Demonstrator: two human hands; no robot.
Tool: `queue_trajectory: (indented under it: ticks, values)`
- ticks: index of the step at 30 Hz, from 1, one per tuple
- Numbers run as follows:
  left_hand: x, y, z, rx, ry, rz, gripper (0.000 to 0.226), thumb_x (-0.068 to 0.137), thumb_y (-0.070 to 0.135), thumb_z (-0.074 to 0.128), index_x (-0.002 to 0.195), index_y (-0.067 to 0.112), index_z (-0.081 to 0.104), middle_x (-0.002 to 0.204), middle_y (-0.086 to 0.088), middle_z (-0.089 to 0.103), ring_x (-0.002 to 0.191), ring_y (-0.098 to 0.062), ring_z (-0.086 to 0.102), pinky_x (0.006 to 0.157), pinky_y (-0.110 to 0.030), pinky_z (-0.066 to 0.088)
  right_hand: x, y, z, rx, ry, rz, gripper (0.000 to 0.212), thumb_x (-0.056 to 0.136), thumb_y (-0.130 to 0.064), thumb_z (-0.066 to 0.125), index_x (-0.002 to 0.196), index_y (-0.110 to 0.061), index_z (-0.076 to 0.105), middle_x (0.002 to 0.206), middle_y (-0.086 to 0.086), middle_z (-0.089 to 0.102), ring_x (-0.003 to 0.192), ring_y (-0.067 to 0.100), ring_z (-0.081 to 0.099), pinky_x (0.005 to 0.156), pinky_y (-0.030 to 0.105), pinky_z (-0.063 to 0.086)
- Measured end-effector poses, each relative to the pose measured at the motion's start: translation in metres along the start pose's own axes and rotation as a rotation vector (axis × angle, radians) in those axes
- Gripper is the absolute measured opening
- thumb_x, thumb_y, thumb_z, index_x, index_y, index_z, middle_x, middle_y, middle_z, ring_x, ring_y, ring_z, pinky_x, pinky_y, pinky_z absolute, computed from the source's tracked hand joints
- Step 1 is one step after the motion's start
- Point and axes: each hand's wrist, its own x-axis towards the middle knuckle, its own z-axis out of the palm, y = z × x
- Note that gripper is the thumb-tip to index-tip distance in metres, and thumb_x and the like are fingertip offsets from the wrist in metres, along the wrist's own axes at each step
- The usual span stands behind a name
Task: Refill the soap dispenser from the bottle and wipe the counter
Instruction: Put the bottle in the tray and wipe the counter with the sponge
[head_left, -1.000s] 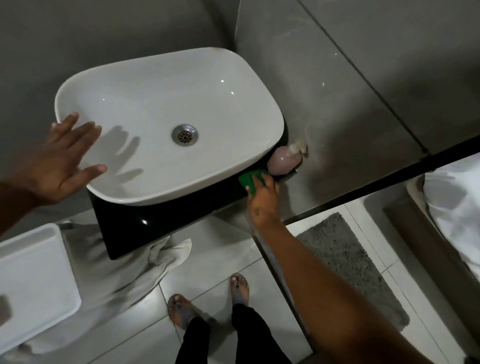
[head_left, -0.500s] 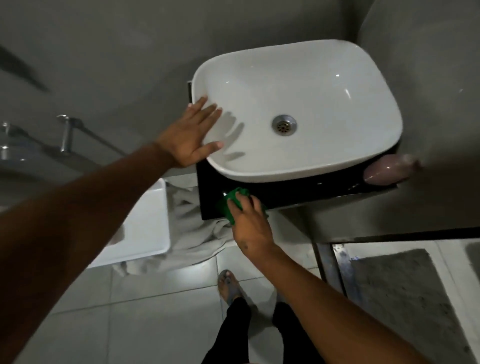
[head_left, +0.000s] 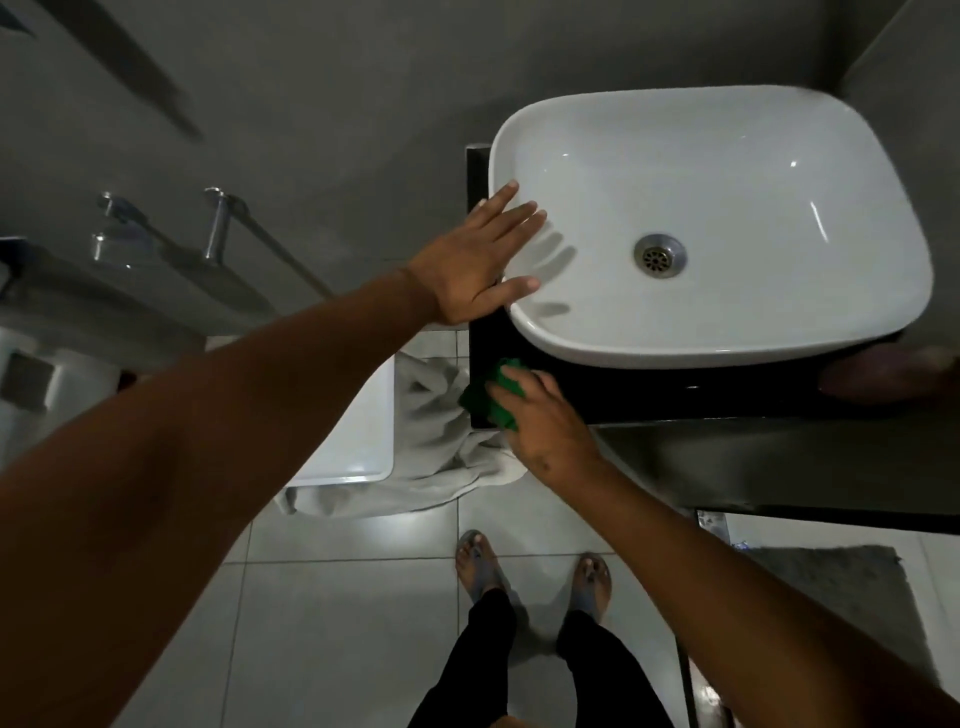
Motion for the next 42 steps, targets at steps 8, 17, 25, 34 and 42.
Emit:
queue_trajectory:
  ticks: [8,17,25,34,42]
  values:
    - [-0.001,-0.001,-0.006,0.006,-0.07,0.014,0.083,0.101,0.061,0.029,0.16,0.004,0.021,0.167,-0.019,0.024,0.159,-0.038,0.001,0.126,-0.056,0.017,0.009,-0.025,0.003,0.012,-0.116,-0.12,0.054,0.097,-0.02,0.063,0.149,-0.025,0.05,0.162,0.006,0.031,0.147,0.032,0.027,0.121,0.037,0.028]
    - [-0.031,-0.005,-0.02,-0.027,-0.065,-0.008,0.078,0.104,0.056,0.036,0.161,0.006,0.018,0.17,-0.018,0.013,0.159,-0.034,0.002,0.129,-0.05,0.009,0.037,-0.106,0.064,0.361,0.034,0.022,0.038,0.095,-0.022,0.068,0.132,-0.012,0.065,0.145,0.016,0.053,0.133,0.036,0.049,0.113,0.032,0.037]
    - [-0.267,-0.013,0.088,-0.221,0.329,-0.962,0.057,0.105,0.04,0.048,0.154,0.011,0.039,0.16,-0.012,0.04,0.148,-0.028,0.037,0.121,-0.044,0.035,0.099,-0.136,0.142,0.408,-0.098,0.12,0.046,0.095,-0.012,0.062,0.14,-0.019,0.057,0.151,0.008,0.044,0.139,0.028,0.041,0.114,0.029,0.035]
    - [-0.34,-0.009,0.183,-0.17,0.054,-1.078,0.055,0.102,0.038,0.05,0.147,0.007,0.048,0.146,-0.015,0.055,0.136,-0.032,0.05,0.114,-0.044,0.044,0.133,-0.153,0.213,0.098,-0.225,0.017,0.053,0.093,-0.016,0.066,0.144,-0.02,0.052,0.161,0.006,0.029,0.144,0.033,0.031,0.122,0.044,0.029]
    - [-0.326,-0.003,0.168,-0.157,-0.002,-1.014,0.057,0.102,0.039,0.051,0.147,0.004,0.047,0.145,-0.017,0.054,0.137,-0.034,0.049,0.116,-0.045,0.041,0.116,-0.155,0.158,0.192,-0.266,0.002,0.061,0.091,-0.027,0.073,0.147,-0.017,0.051,0.164,0.005,0.032,0.148,0.028,0.03,0.124,0.037,0.025]
